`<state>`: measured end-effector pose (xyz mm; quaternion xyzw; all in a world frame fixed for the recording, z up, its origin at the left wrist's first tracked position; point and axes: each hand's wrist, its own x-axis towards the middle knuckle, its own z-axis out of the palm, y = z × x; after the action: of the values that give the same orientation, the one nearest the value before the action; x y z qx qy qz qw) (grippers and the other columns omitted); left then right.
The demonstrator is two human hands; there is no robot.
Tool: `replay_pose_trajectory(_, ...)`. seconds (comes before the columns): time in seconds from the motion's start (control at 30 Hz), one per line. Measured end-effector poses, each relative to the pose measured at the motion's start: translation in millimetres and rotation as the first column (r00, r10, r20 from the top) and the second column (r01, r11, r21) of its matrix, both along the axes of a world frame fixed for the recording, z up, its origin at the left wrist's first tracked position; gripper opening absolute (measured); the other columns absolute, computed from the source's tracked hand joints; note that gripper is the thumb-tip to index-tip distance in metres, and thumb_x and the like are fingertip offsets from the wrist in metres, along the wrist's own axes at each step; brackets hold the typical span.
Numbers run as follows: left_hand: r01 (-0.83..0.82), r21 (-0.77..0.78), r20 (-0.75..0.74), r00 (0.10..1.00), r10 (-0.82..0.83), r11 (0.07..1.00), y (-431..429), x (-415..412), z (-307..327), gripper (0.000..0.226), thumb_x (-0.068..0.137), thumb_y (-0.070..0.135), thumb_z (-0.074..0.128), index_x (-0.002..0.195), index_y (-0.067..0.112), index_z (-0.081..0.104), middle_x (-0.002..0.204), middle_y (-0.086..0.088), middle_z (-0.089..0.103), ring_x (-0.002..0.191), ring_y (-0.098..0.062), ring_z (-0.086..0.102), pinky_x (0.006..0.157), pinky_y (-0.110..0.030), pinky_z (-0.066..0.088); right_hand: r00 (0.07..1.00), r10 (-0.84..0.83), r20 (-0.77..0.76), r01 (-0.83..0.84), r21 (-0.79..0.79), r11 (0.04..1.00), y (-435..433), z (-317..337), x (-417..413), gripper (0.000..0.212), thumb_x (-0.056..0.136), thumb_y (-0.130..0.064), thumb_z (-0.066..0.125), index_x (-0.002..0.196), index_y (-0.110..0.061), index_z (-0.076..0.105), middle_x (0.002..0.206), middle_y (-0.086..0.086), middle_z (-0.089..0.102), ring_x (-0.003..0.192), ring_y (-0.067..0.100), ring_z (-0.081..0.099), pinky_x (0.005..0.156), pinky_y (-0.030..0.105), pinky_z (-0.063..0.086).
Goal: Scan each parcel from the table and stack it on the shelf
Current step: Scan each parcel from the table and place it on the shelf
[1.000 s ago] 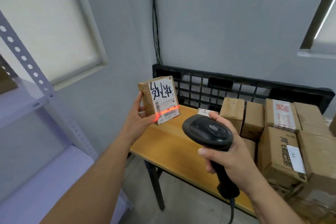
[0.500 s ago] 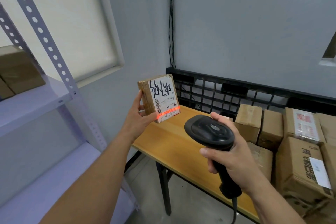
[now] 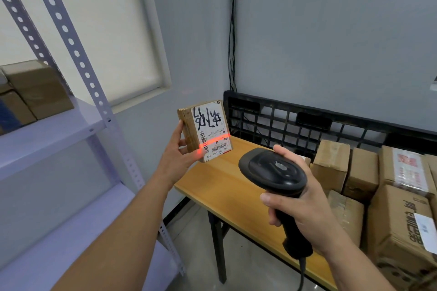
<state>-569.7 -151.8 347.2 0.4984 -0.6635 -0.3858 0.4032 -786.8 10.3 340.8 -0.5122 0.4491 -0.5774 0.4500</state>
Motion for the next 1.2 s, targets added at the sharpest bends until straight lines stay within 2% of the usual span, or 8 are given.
replay_pose_trajectory(0.13, -0.006, -0.014, -0.005, 1.000, 0.006, 1.000, -1, 1, -1, 0.090, 0.084, 0.019, 0.072, 0.151, 0.038, 0.015, 0.122, 0.000, 0.053, 0.101, -0.006, 0.054, 0.091, -0.032, 0.041, 0.999, 0.002, -0.036, -0.002, 0.012, 1.000, -2, -5, -1, 0.080, 0.070, 0.002, 0.079, 0.126, -0.049, 0.052, 0.103, 0.006, 0.068, 0.051, 0.034, 0.058, 0.051, 0.041, 0.051)
replay_pose_trajectory(0.23, -0.008, -0.009, -0.004, 1.000, 0.008, 1.000, -4, 2, -2, 0.090, 0.084, 0.020, 0.072, 0.151, 0.040, 0.015, 0.125, -0.002, 0.053, 0.108, -0.013, 0.053, 0.091, -0.033, 0.041, 1.000, -0.014, -0.024, 0.014, 0.019, 1.000, -2, -8, -2, 0.080, 0.070, 0.003, 0.079, 0.125, -0.048, 0.053, 0.103, 0.009, 0.067, 0.050, 0.033, 0.057, 0.050, 0.039, 0.051)
replay_pose_trajectory(0.43, -0.013, 0.001, -0.017, 1.000, 0.013, 1.000, -5, 3, -2, 0.089, 0.085, 0.018, 0.072, 0.151, 0.038, 0.016, 0.123, -0.002, 0.056, 0.101, -0.007, 0.056, 0.090, -0.032, 0.042, 1.000, -0.019, -0.021, 0.020, 0.026, 0.999, -4, -5, -1, 0.080, 0.067, -0.003, 0.081, 0.127, -0.047, 0.052, 0.104, 0.015, 0.065, 0.050, 0.032, 0.057, 0.051, 0.039, 0.052)
replay_pose_trajectory(0.6, -0.028, -0.009, -0.015, 0.999, 0.028, 1.000, -7, 9, -3, 0.089, 0.085, 0.020, 0.072, 0.150, 0.041, 0.016, 0.125, -0.002, 0.055, 0.108, -0.013, 0.055, 0.087, -0.030, 0.041, 1.000, -0.012, -0.011, 0.013, 0.029, 1.000, -5, -4, 1, 0.081, 0.060, -0.013, 0.081, 0.127, -0.049, 0.051, 0.107, 0.016, 0.064, 0.051, 0.031, 0.057, 0.051, 0.040, 0.051)
replay_pose_trajectory(0.87, -0.059, -0.015, -0.020, 0.998, 0.059, 0.998, -3, 17, -1, 0.088, 0.085, 0.020, 0.072, 0.151, 0.040, 0.016, 0.121, 0.000, 0.055, 0.103, -0.009, 0.055, 0.085, -0.028, 0.041, 1.000, -0.006, -0.029, 0.007, 0.021, 1.000, -7, -1, 5, 0.082, 0.064, -0.013, 0.087, 0.128, -0.049, 0.050, 0.103, 0.017, 0.063, 0.051, 0.031, 0.057, 0.052, 0.042, 0.052)
replay_pose_trajectory(0.97, -0.073, -0.003, -0.034, 0.997, 0.072, 0.997, 0, 21, -1, 0.087, 0.085, 0.019, 0.071, 0.151, 0.040, 0.017, 0.119, 0.002, 0.057, 0.101, -0.003, 0.056, 0.087, -0.029, 0.042, 1.000, -0.010, -0.029, 0.011, 0.016, 1.000, -8, 1, 8, 0.086, 0.063, -0.010, 0.084, 0.129, -0.051, 0.049, 0.109, 0.012, 0.064, 0.052, 0.032, 0.058, 0.053, 0.042, 0.053)
replay_pose_trajectory(1.07, -0.088, 0.003, -0.085, 0.992, 0.088, 0.996, 2, 28, -1, 0.079, 0.088, 0.018, 0.068, 0.149, 0.040, 0.022, 0.115, -0.001, 0.062, 0.102, -0.011, 0.062, 0.093, -0.035, 0.047, 0.999, 0.014, -0.044, -0.014, 0.001, 1.000, -10, 5, 11, 0.090, 0.063, -0.003, 0.081, 0.129, -0.052, 0.046, 0.106, 0.011, 0.066, 0.052, 0.031, 0.059, 0.052, 0.039, 0.054)
replay_pose_trajectory(1.2, -0.119, 0.044, -0.128, 0.984, 0.123, 0.992, 8, 35, 3, 0.056, 0.090, 0.020, 0.062, 0.139, 0.033, 0.039, 0.105, 0.004, 0.066, 0.096, -0.017, 0.063, 0.092, -0.045, 0.051, 0.998, 0.047, -0.037, -0.048, -0.024, 0.999, -14, 6, 18, 0.089, 0.058, -0.012, 0.081, 0.130, -0.051, 0.046, 0.096, 0.014, 0.068, 0.051, 0.031, 0.059, 0.050, 0.036, 0.052)
